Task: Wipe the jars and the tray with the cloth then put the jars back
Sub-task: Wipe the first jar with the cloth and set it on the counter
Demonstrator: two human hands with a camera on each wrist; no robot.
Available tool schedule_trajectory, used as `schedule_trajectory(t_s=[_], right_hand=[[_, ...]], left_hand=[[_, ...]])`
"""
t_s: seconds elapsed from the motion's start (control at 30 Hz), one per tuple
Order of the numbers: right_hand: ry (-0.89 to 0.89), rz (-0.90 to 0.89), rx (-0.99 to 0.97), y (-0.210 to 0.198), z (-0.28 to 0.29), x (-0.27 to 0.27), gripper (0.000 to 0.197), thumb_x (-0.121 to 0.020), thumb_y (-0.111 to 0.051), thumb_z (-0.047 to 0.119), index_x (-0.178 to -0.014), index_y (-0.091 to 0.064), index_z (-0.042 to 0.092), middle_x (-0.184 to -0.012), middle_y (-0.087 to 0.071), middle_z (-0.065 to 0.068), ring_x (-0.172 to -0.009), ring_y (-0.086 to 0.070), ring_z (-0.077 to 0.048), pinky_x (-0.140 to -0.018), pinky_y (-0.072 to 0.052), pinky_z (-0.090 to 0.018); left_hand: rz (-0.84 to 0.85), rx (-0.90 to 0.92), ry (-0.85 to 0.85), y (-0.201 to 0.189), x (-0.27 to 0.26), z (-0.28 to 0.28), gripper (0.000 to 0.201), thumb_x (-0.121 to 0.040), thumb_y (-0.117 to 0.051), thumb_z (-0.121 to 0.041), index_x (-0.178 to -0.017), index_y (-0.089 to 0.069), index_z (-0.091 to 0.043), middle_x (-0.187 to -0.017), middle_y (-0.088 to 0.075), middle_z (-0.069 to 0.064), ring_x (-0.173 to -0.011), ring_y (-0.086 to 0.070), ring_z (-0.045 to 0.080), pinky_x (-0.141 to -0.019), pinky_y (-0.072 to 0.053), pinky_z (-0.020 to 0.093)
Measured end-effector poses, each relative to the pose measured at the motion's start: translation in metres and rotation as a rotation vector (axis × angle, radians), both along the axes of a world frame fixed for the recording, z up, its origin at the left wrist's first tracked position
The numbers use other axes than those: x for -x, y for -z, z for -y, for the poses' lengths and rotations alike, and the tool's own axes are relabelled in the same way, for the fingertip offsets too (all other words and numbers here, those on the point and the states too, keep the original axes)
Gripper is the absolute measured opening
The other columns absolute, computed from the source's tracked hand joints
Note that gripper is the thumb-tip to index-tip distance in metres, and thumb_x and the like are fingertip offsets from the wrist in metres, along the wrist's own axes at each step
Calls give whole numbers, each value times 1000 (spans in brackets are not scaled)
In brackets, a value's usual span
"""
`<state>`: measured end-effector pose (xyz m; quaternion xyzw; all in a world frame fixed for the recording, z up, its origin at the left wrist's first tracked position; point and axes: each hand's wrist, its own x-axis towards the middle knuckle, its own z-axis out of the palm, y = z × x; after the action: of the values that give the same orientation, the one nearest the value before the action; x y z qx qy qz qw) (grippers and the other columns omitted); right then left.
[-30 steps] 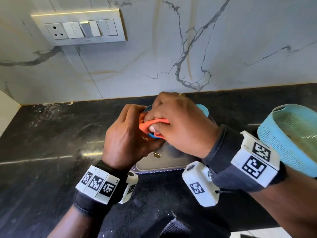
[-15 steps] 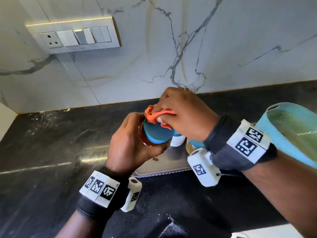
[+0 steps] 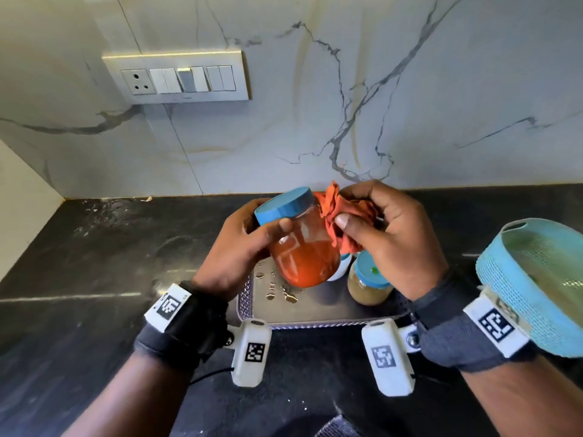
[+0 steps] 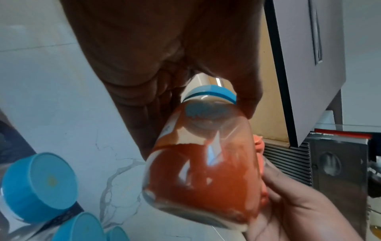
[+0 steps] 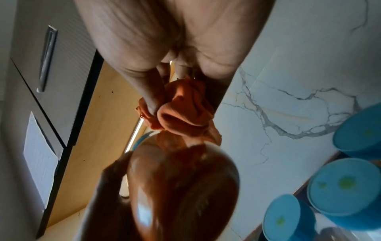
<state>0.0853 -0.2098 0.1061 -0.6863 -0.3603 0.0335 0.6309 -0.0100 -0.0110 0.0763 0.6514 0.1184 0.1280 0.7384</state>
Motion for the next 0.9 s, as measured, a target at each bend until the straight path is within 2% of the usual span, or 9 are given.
schedule_trajectory(t_s=[0.13,0.2,0.3,0.43,0.53,0.63,0.7,0.8,0.9], right_hand=[[-4,-78,-28,17,6,14,23,-81,-76,18,-103,-72,27,-96,-75,8,-90,-69,-6,-83,-55,-30],[-29,-114,-66,21,6,20,23,-83,-76,18,-104,-72,24,-97,-76,5,-91,-70,-9,-82,-56,-29],[-55,-142,-51,22,7,21,24,-83,-75,18,-106,-73,23,-99,-75,2,-94,-71,-13,-84,-58,-33],[-120,-333,-148,26,12,16,23,-82,-74,12,-102,-76,23,-98,-76,-3,-94,-69,-20,-84,-56,-39],[-163,-591,-387,29,17,11,25,-80,-77,10,-105,-74,11,-107,-73,-19,-100,-68,-38,-89,-56,-49],[-196,-714,-452,37,21,11,53,-66,-91,26,-110,-71,6,-116,-70,-22,-106,-68,-32,-84,-60,-38],[-208,-744,-464,37,24,14,62,-63,-93,32,-113,-69,3,-114,-69,-20,-104,-66,-28,-82,-59,-34],[-252,-725,-483,33,32,12,54,-66,-91,30,-110,-71,7,-107,-71,-14,-95,-69,-21,-75,-59,-31],[-328,-689,-455,30,40,14,48,-65,-92,32,-104,-74,11,-96,-71,-11,-82,-68,-17,-68,-56,-27]], left_hand=[[38,149,34,-1,-1,9,63,-75,-68,-30,-133,-61,-7,-126,-70,16,-114,-67,29,-100,-56,45],[38,208,21,0,-1,14,82,-70,-76,-36,-144,-49,-13,-132,-68,12,-123,-64,31,-110,-48,54],[23,156,7,4,-1,18,122,-48,-99,-50,-149,-35,-23,-124,-73,0,-119,-68,26,-98,-57,41],[33,147,-75,4,0,23,98,-56,-89,-27,-142,-43,-18,-114,-75,6,-108,-70,30,-88,-60,41],[102,286,-137,4,1,24,91,-67,-75,-25,-149,-37,-15,-133,-65,20,-120,-65,38,-99,-53,60],[131,442,-124,4,-1,29,93,-74,-74,-28,-154,-33,-5,-148,-49,31,-134,-49,51,-107,-37,75],[120,476,-125,-3,-2,39,104,-68,-84,-41,-150,-38,2,-143,-54,31,-130,-54,50,-104,-45,69],[74,458,-88,-10,-4,50,115,-70,-86,-59,-152,-33,2,-146,-50,30,-133,-52,48,-106,-42,71],[35,468,-81,-9,-6,51,111,-75,-86,-53,-155,-27,-5,-151,-42,33,-135,-49,48,-110,-35,72]])
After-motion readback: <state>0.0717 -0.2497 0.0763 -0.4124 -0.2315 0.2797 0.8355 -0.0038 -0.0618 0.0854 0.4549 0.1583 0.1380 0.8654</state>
